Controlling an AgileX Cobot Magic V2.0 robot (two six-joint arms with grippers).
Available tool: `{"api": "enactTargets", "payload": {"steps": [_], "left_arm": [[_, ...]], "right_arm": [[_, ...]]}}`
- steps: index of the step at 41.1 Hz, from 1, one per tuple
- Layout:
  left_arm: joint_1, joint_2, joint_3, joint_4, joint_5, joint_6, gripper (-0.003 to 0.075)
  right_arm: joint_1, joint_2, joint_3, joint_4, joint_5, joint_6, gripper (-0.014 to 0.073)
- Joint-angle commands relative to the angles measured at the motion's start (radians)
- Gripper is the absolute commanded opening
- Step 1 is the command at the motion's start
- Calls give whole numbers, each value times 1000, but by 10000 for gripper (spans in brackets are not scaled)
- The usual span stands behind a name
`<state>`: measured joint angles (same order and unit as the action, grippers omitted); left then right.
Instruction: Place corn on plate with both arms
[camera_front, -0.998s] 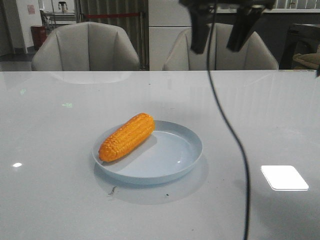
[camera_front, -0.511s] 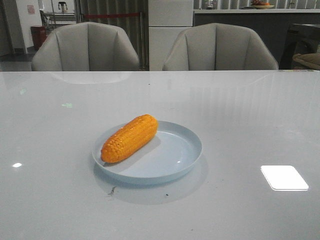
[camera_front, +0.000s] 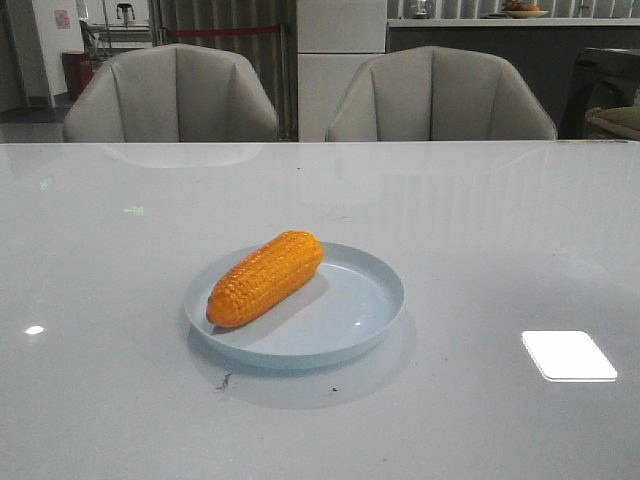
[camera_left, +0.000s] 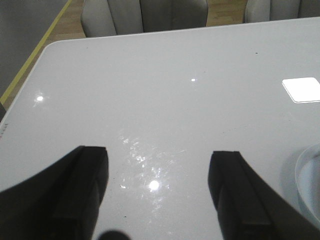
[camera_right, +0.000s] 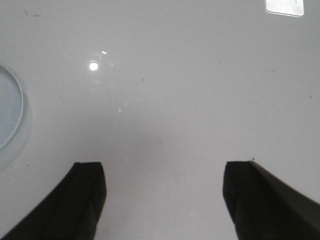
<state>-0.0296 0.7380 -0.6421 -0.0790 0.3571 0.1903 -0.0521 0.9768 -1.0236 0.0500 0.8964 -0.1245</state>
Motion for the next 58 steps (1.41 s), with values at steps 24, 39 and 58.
{"api": "enactTargets", "payload": {"steps": [24, 39, 58], "left_arm": [[-7, -1, -30, -2, -88, -6, 488], [-7, -1, -30, -2, -88, -6, 484], [-7, -1, -30, -2, -88, -6, 92]], "right_arm": [[-3, -294, 303, 9, -110, -1, 591], [-3, -294, 303, 9, -109, -1, 591], [-3, -294, 303, 9, -109, -1, 591]]}}
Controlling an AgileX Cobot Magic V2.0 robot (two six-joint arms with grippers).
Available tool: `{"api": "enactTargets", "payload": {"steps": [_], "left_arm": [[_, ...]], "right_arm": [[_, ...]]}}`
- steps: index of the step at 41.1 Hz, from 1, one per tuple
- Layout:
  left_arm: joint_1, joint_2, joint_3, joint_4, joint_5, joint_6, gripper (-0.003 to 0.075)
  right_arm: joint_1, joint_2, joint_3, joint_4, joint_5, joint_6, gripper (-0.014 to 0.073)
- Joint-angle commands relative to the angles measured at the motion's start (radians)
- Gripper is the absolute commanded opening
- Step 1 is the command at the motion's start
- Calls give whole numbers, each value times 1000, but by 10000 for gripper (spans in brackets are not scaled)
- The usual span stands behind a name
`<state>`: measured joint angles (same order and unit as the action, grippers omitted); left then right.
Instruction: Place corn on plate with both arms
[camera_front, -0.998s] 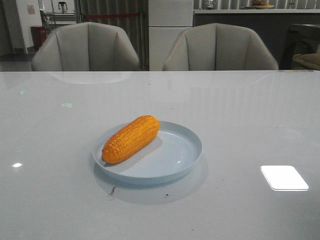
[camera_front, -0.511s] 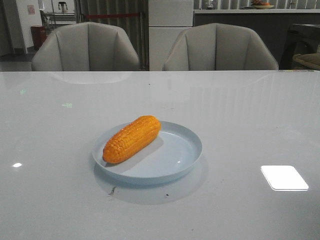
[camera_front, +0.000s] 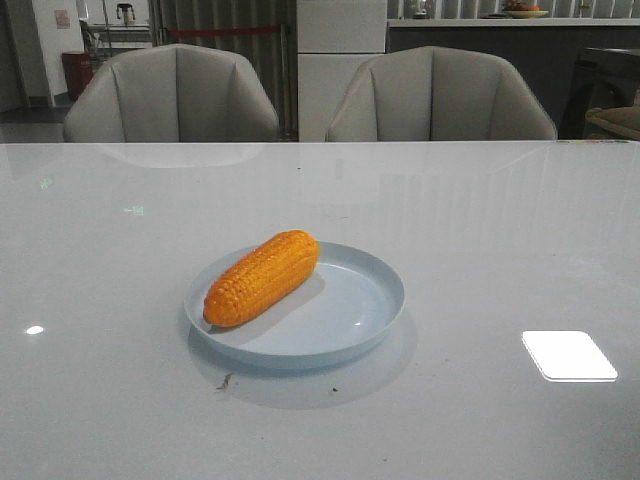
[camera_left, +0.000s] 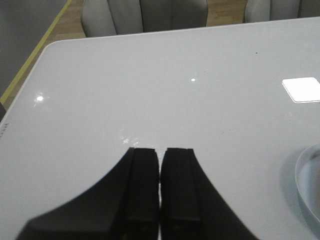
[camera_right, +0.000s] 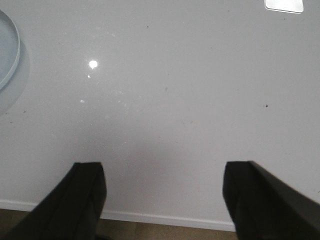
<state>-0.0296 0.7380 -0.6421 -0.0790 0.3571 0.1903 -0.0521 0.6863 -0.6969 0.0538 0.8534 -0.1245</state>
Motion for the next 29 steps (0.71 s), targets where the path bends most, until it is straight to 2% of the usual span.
{"api": "enactTargets", "payload": {"steps": [1, 18, 29], "left_arm": [[-7, -1, -30, -2, -88, -6, 92], [-7, -14, -30, -7, -94, -6, 92], [-5, -241, -28, -9, -94, -6, 92]], "right_arm": [[-3, -4, -23, 5, -66, -1, 591], [-3, -4, -23, 5, -66, -1, 591], [-3, -4, -23, 5, -63, -1, 591]]}}
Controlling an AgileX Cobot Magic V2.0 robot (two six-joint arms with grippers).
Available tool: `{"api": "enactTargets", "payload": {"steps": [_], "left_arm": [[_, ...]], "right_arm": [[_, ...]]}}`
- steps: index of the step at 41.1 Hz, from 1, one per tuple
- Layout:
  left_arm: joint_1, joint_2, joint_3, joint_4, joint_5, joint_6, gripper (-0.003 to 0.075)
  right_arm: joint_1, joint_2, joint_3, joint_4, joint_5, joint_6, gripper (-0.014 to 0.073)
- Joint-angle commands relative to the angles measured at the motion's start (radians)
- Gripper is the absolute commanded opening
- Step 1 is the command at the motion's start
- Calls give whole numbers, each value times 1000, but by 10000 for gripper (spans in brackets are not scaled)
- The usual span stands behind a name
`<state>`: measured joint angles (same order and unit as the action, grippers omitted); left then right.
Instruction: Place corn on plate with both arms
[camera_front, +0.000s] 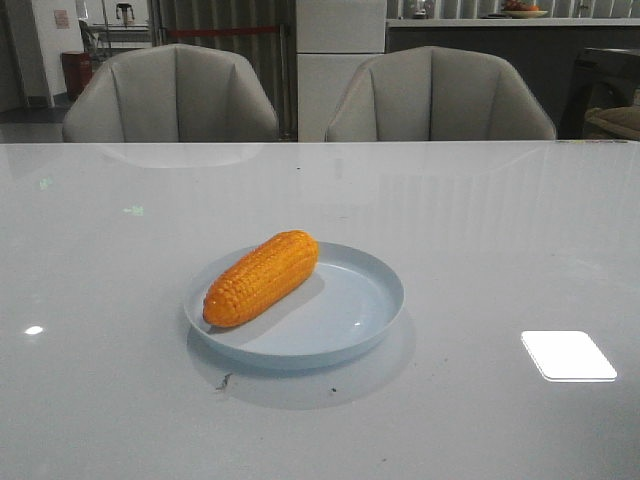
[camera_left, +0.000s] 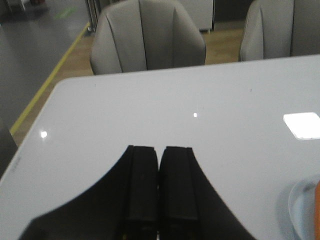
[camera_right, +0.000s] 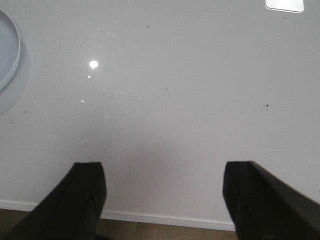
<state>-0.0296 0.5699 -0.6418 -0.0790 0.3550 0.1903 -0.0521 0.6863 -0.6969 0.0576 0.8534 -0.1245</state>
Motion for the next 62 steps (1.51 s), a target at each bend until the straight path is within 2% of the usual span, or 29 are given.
{"api": "enactTargets", "payload": {"steps": [1, 16, 22, 28, 38, 46, 49, 52, 54, 62], "left_arm": [[-5, -100, -28, -9, -92, -6, 92], [-5, -393, -11, -9, -86, -6, 92], [-5, -503, 75, -9, -86, -6, 92], [-5, -596, 224, -9, -116, -6, 92], [-5, -592, 468, -53, -295, -7, 92], [-5, -592, 634, -53, -361, -7, 92], [-5, -592, 686, -53, -361, -7, 92], [-5, -590, 678, -53, -251, -7, 92], [-5, -590, 680, -53, -225, -7, 92], [-5, -590, 685, -53, -197, -7, 92]], "right_arm": [[-3, -4, -23, 1, -63, -1, 591], [-3, -4, -23, 1, -60, -1, 591], [-3, -4, -23, 1, -60, -1, 591], [-3, -4, -23, 1, -60, -1, 591], [-3, -4, -23, 1, -56, -1, 591], [-3, -4, -23, 1, -56, -1, 591], [-3, -4, -23, 1, -56, -1, 591], [-3, -4, -23, 1, -57, -1, 591], [-3, -4, -23, 1, -56, -1, 591], [-3, -4, -23, 1, -57, -1, 591]]}}
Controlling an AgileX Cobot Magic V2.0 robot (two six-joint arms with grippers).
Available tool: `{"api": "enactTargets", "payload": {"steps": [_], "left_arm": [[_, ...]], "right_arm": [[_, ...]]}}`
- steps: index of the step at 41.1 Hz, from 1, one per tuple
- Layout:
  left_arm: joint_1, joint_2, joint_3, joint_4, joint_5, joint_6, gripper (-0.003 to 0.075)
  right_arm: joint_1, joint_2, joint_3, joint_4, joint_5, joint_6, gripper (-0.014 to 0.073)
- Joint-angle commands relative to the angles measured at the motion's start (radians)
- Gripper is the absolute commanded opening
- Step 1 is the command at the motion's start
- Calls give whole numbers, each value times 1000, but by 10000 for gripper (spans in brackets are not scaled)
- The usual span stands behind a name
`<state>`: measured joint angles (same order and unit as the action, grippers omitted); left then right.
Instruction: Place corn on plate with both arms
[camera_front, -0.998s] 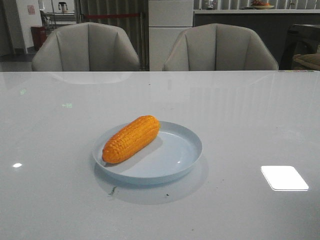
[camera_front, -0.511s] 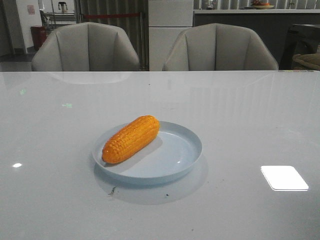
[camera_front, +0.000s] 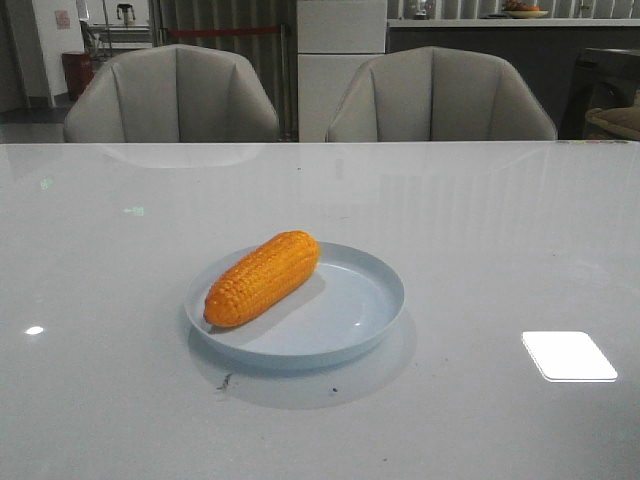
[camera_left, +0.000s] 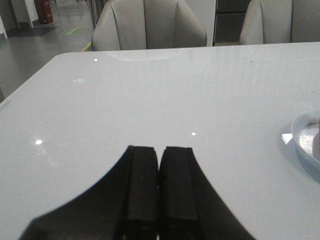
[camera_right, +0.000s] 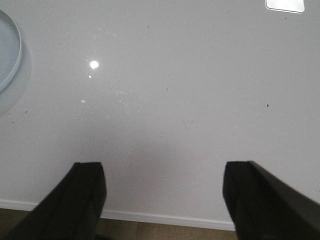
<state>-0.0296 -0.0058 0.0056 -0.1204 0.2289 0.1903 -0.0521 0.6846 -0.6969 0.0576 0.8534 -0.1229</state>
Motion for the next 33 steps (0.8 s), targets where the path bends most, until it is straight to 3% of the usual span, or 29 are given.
{"api": "enactTargets", "payload": {"steps": [1, 22, 33], "left_arm": [[-5, -14, 37, -12, -71, -7, 92], [-5, -14, 37, -12, -71, -7, 92], [-5, -14, 37, -12, -71, -7, 92]], "right_arm": [[-3, -2, -23, 1, -57, -3, 591], [-2, -16, -23, 1, -57, -3, 591], [73, -262, -20, -15, -45, -3, 591]]}}
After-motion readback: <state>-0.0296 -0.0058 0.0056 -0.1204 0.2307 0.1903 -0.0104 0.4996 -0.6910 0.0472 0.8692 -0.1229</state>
